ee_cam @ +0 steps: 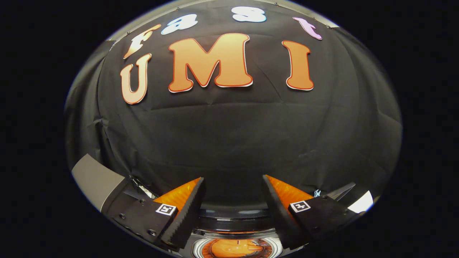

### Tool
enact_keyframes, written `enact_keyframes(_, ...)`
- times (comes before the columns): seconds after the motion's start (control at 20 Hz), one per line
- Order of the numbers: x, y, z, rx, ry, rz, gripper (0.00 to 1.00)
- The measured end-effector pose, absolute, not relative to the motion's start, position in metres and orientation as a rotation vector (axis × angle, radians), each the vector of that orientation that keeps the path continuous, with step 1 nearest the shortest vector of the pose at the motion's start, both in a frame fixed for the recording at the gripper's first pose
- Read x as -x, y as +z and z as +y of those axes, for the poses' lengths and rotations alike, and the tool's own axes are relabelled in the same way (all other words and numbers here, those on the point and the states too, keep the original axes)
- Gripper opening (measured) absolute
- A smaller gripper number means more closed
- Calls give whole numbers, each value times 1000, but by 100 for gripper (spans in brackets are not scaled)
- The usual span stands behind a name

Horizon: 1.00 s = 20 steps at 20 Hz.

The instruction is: Put the clothes into the washing machine and then close the washing machine lid.

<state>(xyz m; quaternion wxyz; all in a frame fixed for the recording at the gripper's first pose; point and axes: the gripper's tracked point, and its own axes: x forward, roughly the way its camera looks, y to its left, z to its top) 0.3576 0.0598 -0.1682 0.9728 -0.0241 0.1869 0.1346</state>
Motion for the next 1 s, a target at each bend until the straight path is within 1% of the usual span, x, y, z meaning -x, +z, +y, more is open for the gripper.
enact_keyframes(0.65, -288, -174, 45, 55, 247, 336, 99)
enact_keyframes(0.85, -260, -183, 40, 55, 239, 334, 99)
enact_keyframes(1.0, -229, -204, 33, 59, 229, 377, 99)
